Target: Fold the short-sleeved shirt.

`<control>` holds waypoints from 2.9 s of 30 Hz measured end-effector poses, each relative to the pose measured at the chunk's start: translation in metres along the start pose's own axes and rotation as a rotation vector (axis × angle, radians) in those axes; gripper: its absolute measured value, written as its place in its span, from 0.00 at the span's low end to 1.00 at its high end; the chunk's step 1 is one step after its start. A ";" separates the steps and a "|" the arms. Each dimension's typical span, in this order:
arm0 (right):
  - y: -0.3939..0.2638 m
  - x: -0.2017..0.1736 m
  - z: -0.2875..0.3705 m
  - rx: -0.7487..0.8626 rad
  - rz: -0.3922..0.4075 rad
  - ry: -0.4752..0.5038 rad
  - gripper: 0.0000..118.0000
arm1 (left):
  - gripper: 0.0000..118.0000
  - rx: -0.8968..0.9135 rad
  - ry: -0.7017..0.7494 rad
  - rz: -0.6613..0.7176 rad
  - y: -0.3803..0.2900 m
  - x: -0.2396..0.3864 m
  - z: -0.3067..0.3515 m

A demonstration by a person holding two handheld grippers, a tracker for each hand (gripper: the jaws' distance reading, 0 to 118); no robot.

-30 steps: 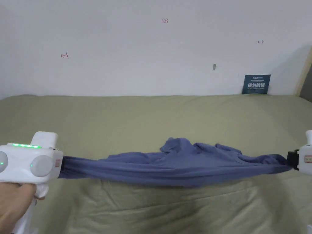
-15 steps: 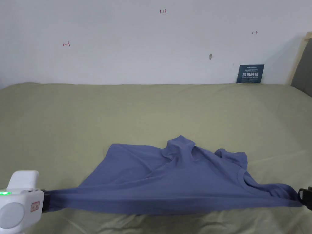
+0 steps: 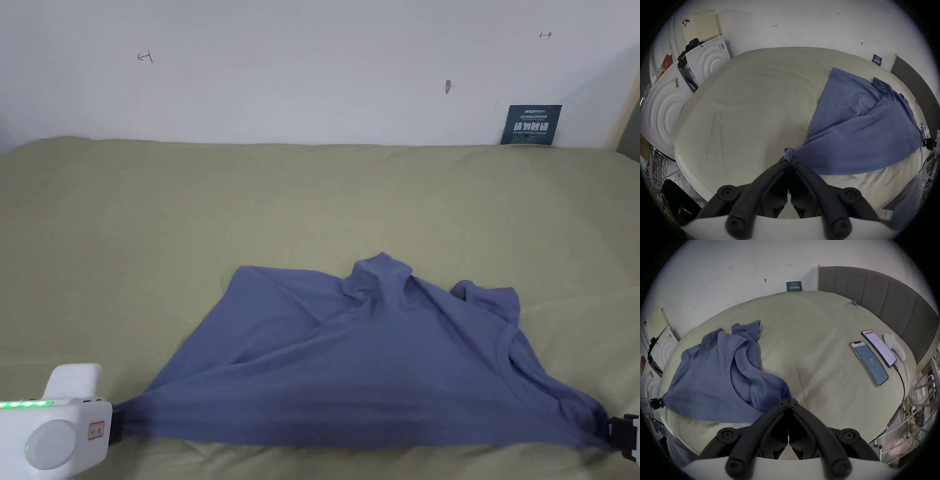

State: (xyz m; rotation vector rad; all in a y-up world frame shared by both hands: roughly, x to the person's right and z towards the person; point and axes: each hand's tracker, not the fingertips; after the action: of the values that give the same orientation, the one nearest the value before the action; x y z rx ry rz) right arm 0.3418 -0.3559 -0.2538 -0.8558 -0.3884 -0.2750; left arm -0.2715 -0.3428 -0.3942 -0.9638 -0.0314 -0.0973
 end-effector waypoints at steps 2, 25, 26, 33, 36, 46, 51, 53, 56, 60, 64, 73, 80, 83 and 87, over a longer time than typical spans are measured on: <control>0.001 -0.003 0.004 -0.012 0.008 0.014 0.11 | 0.22 0.012 -0.017 0.003 -0.002 -0.002 0.003; -0.028 -0.153 0.063 0.218 0.299 0.291 0.00 | 0.00 0.125 -0.075 0.097 -0.035 -0.032 0.050; -0.029 -0.156 0.059 0.213 0.307 0.297 0.00 | 0.00 0.117 -0.081 0.097 -0.035 -0.034 0.047; -0.034 -0.179 0.054 0.188 0.349 0.308 0.00 | 0.00 0.059 -0.120 0.132 -0.019 -0.050 0.017; -0.034 -0.183 0.047 0.172 0.364 0.313 0.00 | 0.26 0.001 -0.134 0.105 -0.009 -0.053 0.000; -0.038 -0.193 0.021 0.113 0.398 0.315 0.00 | 0.49 -0.080 -0.165 0.083 0.006 -0.042 -0.042; -0.031 -0.195 0.017 0.099 0.380 0.307 0.00 | 0.02 -0.064 -0.191 0.058 0.001 -0.029 -0.035; -0.020 -0.196 0.014 0.096 0.371 0.306 0.00 | 0.02 -0.055 -0.177 0.038 0.003 -0.030 -0.039; 0.007 -0.195 0.002 0.101 0.349 0.293 0.00 | 0.02 -0.030 -0.167 0.041 0.005 -0.026 -0.027; 0.065 -0.193 -0.046 0.089 0.343 0.250 0.00 | 0.02 -0.025 -0.181 0.049 0.007 -0.023 -0.023; 0.116 -0.201 -0.086 0.067 0.404 0.182 0.00 | 0.02 -0.020 -0.185 0.057 0.007 -0.027 -0.027; 0.191 -0.218 -0.181 0.026 0.477 0.195 0.90 | 0.02 -0.001 -0.192 0.071 0.009 -0.032 -0.040; 0.185 -0.238 -0.232 -0.141 0.545 0.140 0.79 | 0.02 -0.023 -0.186 0.068 0.010 -0.026 -0.054; 0.194 -0.240 -0.226 -0.137 0.604 0.142 0.42 | 0.02 -0.026 -0.189 0.070 0.012 -0.026 -0.054; 0.183 -0.257 -0.194 -0.043 0.724 0.101 0.00 | 0.02 -0.031 -0.181 0.073 0.012 -0.024 -0.052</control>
State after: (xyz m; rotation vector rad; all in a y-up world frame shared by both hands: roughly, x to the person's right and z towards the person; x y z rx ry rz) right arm 0.2254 -0.3715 -0.6048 -0.9655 0.0364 0.3443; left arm -0.2955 -0.3773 -0.4352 -1.0017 -0.1615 0.0570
